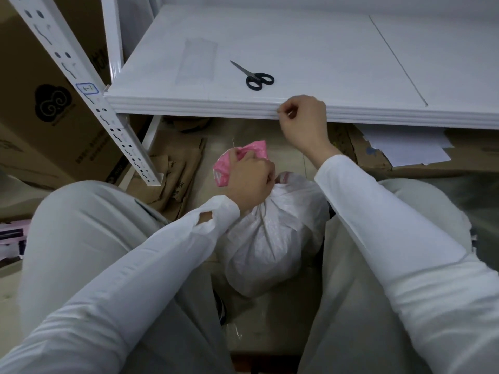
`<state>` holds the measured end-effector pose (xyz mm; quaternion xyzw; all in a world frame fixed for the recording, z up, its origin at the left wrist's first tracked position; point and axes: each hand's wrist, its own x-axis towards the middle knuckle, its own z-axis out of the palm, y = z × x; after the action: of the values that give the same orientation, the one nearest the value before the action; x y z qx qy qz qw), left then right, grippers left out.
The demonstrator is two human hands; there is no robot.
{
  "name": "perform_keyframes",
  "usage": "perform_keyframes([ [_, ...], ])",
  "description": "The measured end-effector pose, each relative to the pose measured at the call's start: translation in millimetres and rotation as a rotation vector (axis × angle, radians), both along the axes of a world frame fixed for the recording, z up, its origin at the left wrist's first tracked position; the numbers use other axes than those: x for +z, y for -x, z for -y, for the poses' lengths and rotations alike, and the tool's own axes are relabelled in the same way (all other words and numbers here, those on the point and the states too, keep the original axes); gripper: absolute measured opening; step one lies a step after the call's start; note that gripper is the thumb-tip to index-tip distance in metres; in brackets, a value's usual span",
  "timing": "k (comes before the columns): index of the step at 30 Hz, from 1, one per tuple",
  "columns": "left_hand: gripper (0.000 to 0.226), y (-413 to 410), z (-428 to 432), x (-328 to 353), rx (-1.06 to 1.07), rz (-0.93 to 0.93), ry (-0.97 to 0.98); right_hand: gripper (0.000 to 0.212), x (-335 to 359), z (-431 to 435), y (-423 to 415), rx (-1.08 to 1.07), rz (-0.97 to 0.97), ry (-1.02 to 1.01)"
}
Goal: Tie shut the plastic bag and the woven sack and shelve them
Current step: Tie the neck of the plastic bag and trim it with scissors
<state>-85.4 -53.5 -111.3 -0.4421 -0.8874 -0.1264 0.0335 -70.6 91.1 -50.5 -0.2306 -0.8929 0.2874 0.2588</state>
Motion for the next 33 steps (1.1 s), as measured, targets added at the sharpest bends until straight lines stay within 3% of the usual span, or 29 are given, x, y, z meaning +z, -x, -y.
perform_keyframes([
  [4, 0.017, 12, 2, 3, 0.014, 0.038, -0.004, 0.020, 2, -11, 29, -0.037, 0.080, -0.080],
  [8, 0.021, 18, 3, 3, 0.025, 0.011, -0.011, 0.034, 6, -6, 58, 0.079, 0.177, -0.242],
  [13, 0.023, 21, 6, 3, 0.021, 0.041, -0.022, 0.042, 3, -7, 87, 0.184, 0.404, -0.296],
  [21, 0.020, 23, 6, 2, 0.040, 0.046, -0.007, 0.024, 17, -14, 84, -0.120, 0.290, -0.276],
  [28, 0.023, 20, 6, 2, 0.008, 0.031, -0.014, 0.033, 39, -17, 75, -0.200, 0.422, -0.220],
  [33, 0.020, 26, 10, 5, -0.224, -0.203, 0.005, 0.030, 42, -23, 61, -0.210, 0.474, -0.258],
])
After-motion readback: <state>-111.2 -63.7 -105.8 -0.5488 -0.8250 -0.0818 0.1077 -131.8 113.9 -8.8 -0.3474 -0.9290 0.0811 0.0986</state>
